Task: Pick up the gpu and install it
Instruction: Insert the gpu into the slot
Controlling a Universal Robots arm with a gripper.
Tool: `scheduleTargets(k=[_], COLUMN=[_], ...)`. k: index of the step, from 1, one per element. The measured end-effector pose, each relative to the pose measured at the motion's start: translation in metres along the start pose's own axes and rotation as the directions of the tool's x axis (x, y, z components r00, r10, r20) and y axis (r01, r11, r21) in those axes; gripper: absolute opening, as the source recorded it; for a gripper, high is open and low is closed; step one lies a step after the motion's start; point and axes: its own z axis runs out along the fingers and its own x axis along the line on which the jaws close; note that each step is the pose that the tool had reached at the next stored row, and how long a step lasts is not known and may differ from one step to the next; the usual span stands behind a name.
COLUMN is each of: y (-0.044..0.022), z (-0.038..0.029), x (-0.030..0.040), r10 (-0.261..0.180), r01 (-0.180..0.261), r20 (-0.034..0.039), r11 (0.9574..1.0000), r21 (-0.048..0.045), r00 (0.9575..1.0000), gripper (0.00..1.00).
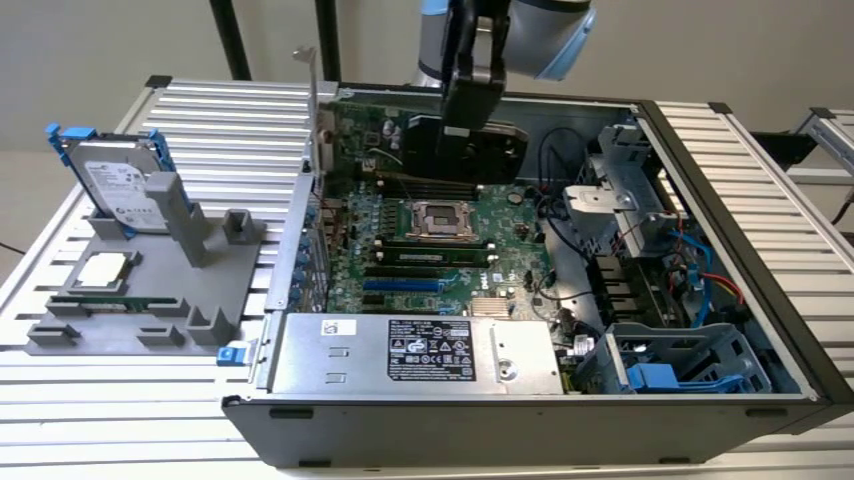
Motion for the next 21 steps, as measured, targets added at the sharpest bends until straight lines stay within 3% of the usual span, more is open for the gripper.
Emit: scheduleTargets(k=[6, 14, 21], y=[0.0, 0.0, -0.0002], z=[-0.0005, 0.0, 0.0038], x=[0.0, 0.0, 0.0001], r10=[-0.065, -0.066, -0.065], r01=[0.065, 0.066, 0.065], r20=[-0.0031, -0.0035, -0.0119], r11=[0.9979, 0.9978, 0.9979], r21=[-0.0012, -0.0033, -0.0035], r00=[0.9979, 0.9978, 0.9978], gripper=[0.0, 0.0, 0.0])
